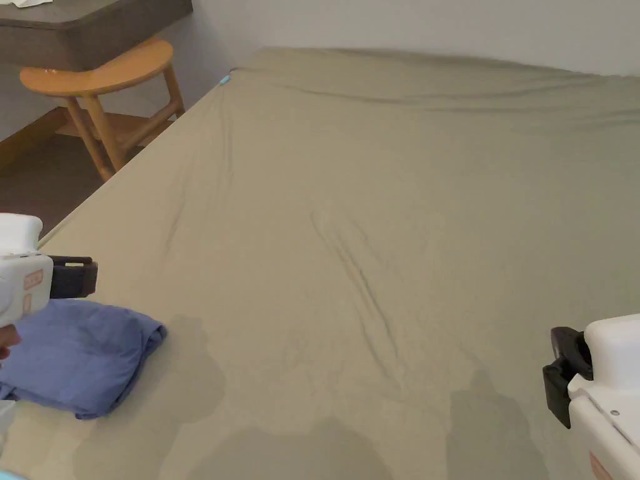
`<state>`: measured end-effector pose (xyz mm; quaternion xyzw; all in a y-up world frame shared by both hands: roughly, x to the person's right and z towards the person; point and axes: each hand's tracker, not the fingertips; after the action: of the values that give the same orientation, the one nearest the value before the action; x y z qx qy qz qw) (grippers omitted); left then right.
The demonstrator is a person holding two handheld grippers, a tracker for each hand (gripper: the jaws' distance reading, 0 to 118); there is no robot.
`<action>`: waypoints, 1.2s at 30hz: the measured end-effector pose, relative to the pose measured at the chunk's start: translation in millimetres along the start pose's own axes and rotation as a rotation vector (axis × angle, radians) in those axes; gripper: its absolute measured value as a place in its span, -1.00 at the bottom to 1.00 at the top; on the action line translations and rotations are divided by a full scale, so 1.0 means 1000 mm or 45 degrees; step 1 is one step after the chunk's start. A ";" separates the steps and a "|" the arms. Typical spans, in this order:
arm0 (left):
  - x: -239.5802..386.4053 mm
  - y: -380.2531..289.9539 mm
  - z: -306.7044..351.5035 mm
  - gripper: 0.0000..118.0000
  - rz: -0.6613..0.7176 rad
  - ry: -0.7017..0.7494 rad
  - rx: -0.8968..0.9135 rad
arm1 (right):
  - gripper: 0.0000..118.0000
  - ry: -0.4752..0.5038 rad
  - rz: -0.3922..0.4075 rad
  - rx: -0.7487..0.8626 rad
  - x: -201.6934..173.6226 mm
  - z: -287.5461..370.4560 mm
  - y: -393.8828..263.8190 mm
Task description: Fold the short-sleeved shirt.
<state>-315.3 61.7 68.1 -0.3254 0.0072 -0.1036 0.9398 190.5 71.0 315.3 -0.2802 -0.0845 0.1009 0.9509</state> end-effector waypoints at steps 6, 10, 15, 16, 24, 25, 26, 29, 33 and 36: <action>0.066 0.061 0.122 0.94 0.122 -0.242 0.481 | -0.96 -0.058 -0.035 0.163 0.039 0.037 0.031; 0.139 0.065 0.203 0.85 0.167 -0.386 0.733 | -0.96 -0.125 -0.012 0.311 0.065 0.076 0.054; 0.225 0.048 0.272 -0.64 0.158 -0.491 0.902 | -0.97 -0.225 0.027 0.455 0.090 0.128 0.058; 0.238 0.044 0.281 -0.64 0.147 -0.498 0.921 | -0.97 -0.240 0.026 0.470 0.093 0.134 0.055; 0.331 0.017 0.338 -1.00 0.075 -0.567 1.000 | -0.97 -0.291 -0.042 0.515 0.114 0.161 0.023; 0.340 0.012 0.341 -1.00 0.052 -0.564 1.005 | -0.96 -0.300 -0.042 0.519 0.114 0.163 0.018; 0.352 0.006 0.347 -1.00 0.025 -0.569 1.005 | -0.96 -0.312 -0.038 0.520 0.114 0.164 0.013; 0.370 -0.006 0.350 -1.00 -0.037 -0.606 0.973 | -0.97 -0.311 -0.040 0.510 0.116 0.166 0.003; 0.382 -0.014 0.343 -1.00 -0.059 -0.652 0.927 | -0.96 -0.303 -0.063 0.490 0.118 0.165 -0.004; 0.385 -0.015 0.337 -1.00 -0.050 -0.711 0.885 | -0.96 -0.298 -0.075 0.475 0.121 0.163 -0.006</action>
<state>86.0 179.5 363.7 -0.0056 -0.2882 -0.0258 0.9572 272.3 178.8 466.9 -0.0832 -0.1824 0.1188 0.9725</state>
